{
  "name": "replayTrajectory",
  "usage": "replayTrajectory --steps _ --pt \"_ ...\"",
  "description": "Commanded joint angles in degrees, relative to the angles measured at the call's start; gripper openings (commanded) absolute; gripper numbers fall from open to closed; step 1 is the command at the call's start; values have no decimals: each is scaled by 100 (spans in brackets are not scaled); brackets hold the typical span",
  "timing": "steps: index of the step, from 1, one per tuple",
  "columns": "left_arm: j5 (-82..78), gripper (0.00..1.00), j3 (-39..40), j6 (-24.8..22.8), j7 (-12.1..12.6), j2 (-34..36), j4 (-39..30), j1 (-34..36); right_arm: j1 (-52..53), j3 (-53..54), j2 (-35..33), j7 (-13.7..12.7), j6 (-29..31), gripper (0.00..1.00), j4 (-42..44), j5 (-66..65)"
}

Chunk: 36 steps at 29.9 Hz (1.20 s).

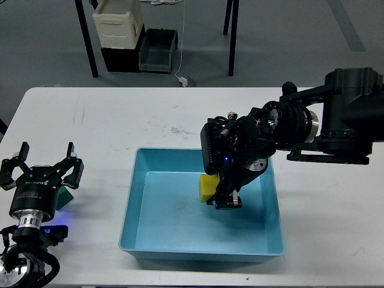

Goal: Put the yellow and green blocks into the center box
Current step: 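Lower the yellow cube into the box and open the right gripper, then withdraw the right gripper up and away from the box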

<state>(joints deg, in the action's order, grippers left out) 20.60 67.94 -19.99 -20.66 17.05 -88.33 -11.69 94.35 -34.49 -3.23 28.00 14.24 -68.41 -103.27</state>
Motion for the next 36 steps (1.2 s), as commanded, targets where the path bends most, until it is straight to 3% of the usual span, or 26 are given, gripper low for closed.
replayTrajectory --steps 1,6,10,18,22,28,32,36 --pt "-3 100 8 -5 0 0 0 9 -188 -13 147 0 -1 47 196 26" --pt "-3 100 105 -5 9 8 0 9 -277 -13 174 0 8 63 232 79" --pt "-3 100 114 -5 9 8 0 9 -259 -13 121 0 8 97 223 552" --pt "-12 100 114 118 18 184 0 175 -110 48 -133 0 -1 97 249 782" --pt "-56 100 105 118 27 482 0 298 171 389 -642 0 -80 97 250 791" --pt "-82 100 87 127 70 1316 9 614 -30 1838 -1390 0 -97 97 258 800" --pt "-3 100 140 135 71 1810 131 913 -723 3253 -1452 0 -202 97 258 931" --pt "-12 100 228 215 88 2038 281 1081 -1716 4467 -1329 0 -685 97 197 1054"
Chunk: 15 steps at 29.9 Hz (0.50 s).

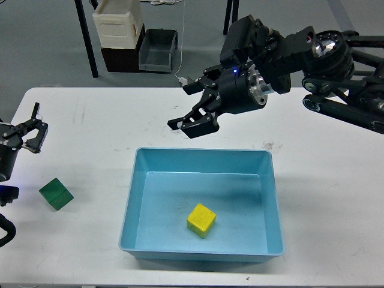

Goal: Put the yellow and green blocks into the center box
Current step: 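Withdraw the right gripper up and away from the box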

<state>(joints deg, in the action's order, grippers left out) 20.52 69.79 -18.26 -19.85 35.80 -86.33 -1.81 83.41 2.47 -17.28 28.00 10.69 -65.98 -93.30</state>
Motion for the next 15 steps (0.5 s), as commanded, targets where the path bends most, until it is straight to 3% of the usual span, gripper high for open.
replayTrajectory --steps 1,6,9,11,12,15 --pt "-4 100 52 25 -1 207 81 111 -807 947 145 0 -496 97 -47 67" --pt "-634 100 324 -89 -54 339 99 120 -1713 1826 374 0 -1542 97 -81 259" --pt "-1977 100 754 -90 -133 375 108 120 -2293 2528 418 -286 -1859 97 -187 742" --pt "-2909 100 1132 -54 -448 357 169 137 -2671 3108 409 -418 -1904 97 -248 1190" --pt "-3383 100 1247 -37 -719 348 213 163 -2855 3415 401 -445 -1904 97 -275 1427" --pt "-4763 97 1344 138 -815 366 266 277 -3269 4154 322 -463 -1904 97 -371 2095"
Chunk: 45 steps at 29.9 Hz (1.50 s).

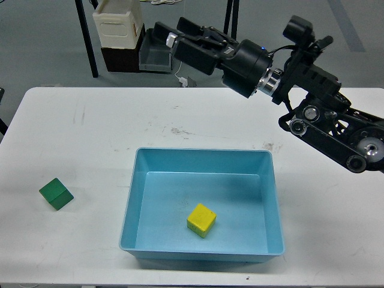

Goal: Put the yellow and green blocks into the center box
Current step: 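Withdraw the right gripper up and away from the box, then lower the left gripper onto the green cube and close it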

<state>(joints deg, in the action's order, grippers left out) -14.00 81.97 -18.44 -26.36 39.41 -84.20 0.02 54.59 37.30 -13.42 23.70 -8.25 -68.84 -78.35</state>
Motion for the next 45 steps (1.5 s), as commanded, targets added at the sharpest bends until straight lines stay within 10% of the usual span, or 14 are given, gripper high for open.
replayTrajectory --steps 1,9,21,29,45 --pt "-1699 95 135 278 -164 14 62 121 -492 847 -99 -33 -10 97 -129 793" --pt "-3846 93 117 1264 -164 93 70 253 -2020 2561 -231 -41 -2 97 -692 1849" --pt "-6333 99 -409 -282 -164 1823 -43 525 -4377 4056 -179 -164 69 97 -1843 1876" --pt "-8002 99 -1639 -380 -164 3432 -905 824 -5247 4453 270 -244 69 98 -1931 2385" --pt "-11100 98 -3037 -441 -164 3082 -967 1254 -5643 4541 314 -182 -2 98 -1940 2500"
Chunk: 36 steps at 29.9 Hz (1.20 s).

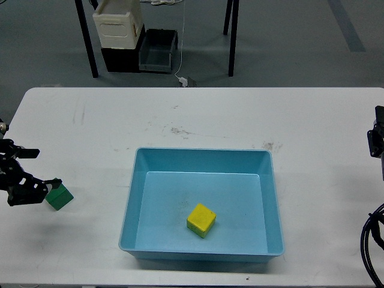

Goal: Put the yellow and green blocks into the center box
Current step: 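Lower the left gripper onto the green cube and close it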

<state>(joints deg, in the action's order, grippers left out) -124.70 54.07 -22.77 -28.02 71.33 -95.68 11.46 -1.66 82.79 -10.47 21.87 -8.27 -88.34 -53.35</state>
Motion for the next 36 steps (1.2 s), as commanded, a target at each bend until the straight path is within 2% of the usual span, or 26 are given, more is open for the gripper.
replayTrajectory --steps 1,16,22,32,36 --pt "-30 98 -361 -17 2 -128 234 163 -18 -8 36 1 0 98 9 0" --pt "-30 98 -2761 -509 2 -910 1438 2246 -141 0 28 19 0 98 1 0" --pt "-30 98 -3078 -500 2 -1147 1904 2431 -159 0 28 19 -8 98 18 0" --pt "-30 98 -3324 -465 2 -1332 2299 2484 -168 0 28 19 -17 98 18 0" --pt "-30 92 -3342 -448 2 -1438 2387 2493 -168 0 28 19 -17 98 18 0"
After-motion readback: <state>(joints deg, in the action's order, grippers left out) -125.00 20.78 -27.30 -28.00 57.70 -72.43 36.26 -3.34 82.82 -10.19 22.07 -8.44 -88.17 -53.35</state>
